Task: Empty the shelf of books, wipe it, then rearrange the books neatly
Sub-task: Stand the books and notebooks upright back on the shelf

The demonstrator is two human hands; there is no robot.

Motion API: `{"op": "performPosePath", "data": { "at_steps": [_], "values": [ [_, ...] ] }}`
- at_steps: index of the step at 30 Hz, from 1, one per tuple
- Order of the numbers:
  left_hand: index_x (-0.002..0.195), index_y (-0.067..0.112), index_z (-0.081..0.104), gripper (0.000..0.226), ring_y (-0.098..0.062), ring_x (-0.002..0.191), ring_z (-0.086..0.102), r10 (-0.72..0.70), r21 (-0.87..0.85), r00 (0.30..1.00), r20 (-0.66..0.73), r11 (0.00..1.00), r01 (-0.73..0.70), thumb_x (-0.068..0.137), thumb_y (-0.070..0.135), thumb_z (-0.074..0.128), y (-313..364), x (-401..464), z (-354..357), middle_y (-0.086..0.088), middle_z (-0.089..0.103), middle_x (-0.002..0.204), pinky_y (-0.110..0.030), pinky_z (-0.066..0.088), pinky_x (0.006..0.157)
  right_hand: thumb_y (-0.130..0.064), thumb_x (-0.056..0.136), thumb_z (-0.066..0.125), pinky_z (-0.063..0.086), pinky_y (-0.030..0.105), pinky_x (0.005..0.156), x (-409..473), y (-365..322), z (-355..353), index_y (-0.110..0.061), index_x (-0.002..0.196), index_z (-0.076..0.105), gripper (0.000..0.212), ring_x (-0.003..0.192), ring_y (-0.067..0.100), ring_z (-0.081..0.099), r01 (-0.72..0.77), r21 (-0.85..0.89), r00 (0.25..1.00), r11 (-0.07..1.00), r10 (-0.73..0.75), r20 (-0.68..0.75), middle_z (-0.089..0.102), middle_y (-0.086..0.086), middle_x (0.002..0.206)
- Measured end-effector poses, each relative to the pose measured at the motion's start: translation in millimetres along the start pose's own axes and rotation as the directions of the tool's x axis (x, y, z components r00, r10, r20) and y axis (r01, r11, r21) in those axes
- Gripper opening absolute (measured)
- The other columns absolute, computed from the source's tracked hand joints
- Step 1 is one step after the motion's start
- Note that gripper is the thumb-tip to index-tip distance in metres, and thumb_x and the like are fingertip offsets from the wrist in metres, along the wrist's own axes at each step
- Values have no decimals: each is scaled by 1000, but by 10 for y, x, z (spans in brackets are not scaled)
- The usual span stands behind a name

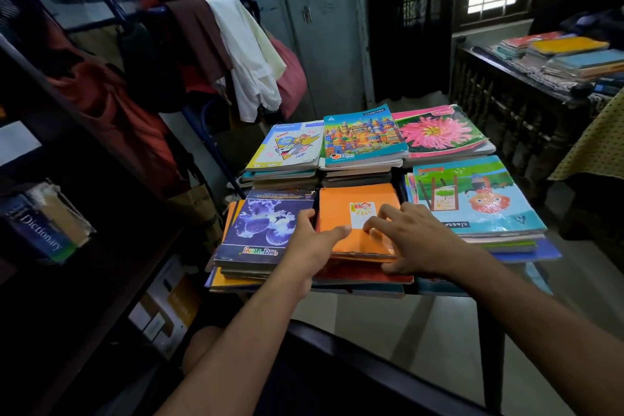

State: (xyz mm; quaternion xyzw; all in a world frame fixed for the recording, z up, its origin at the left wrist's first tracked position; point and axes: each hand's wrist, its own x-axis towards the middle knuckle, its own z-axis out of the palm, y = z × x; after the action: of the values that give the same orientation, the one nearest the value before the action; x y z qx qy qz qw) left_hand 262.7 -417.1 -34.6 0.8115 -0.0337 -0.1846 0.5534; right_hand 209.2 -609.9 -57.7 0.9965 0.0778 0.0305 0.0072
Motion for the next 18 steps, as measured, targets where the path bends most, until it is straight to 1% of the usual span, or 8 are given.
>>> {"op": "performPosePath", "data": {
  "at_steps": [2,3,5,6,8,12,16,18],
  "values": [
    [139,28,37,62,-13,101,52,-44,-15,999,7,999,44,90,38,74,7,11,17,16,51,102,-34,39,90,-67,84,62,37,39,104,-8,-5,5,-40,147,26,78,122,20,41,-3,5,1000,1000,3,-14,36,-2,146],
    [129,28,42,52,-13,98,56,-75,-29,997,11,997,76,90,38,75,-2,23,36,14,55,103,-35,43,88,-67,83,63,37,39,104,-10,-7,18,-40,147,25,78,121,20,41,0,9,1000,1000,0,-19,36,-2,145],
    [112,25,51,40,-19,96,63,-130,-74,991,7,989,131,86,39,77,-21,58,77,3,65,106,-37,53,88,-65,83,64,37,38,103,-14,1,23,-40,146,25,78,119,19,41,9,19,999,1000,-8,-33,36,-3,145],
    [108,24,53,37,-23,98,66,-157,-99,988,5,983,157,84,38,78,-29,63,101,-2,68,107,-40,56,89,-64,83,65,37,38,103,-17,5,25,-41,146,25,78,119,19,40,17,31,999,999,-16,-36,36,-3,144],
    [111,22,55,35,-28,97,69,-174,-144,985,2,974,173,84,31,75,-47,65,143,-8,71,107,-44,60,85,-62,82,67,38,37,104,-24,6,37,-41,145,24,79,120,18,40,37,58,999,998,-35,-40,34,-4,145],
    [119,26,50,32,-31,99,71,-98,-236,994,53,966,108,91,20,66,21,17,169,-8,71,111,-56,60,85,-60,79,70,41,34,98,-27,-11,56,-38,144,25,82,117,16,39,63,128,992,990,-48,-114,34,-5,138],
    [121,36,51,34,-26,103,70,5,-234,999,36,972,3,95,21,64,78,-25,45,0,72,114,-54,58,90,-50,82,73,41,33,103,-35,-70,30,-37,144,27,78,126,15,32,94,250,979,964,-44,-199,30,-6,139],
    [121,35,51,34,-27,100,71,12,-234,1000,21,972,-7,94,20,65,114,-44,-57,-1,72,112,-55,60,86,-43,88,69,42,32,102,-37,-127,36,-36,149,27,74,129,15,32,108,304,975,947,-41,-218,28,-6,142]
  ]
}}
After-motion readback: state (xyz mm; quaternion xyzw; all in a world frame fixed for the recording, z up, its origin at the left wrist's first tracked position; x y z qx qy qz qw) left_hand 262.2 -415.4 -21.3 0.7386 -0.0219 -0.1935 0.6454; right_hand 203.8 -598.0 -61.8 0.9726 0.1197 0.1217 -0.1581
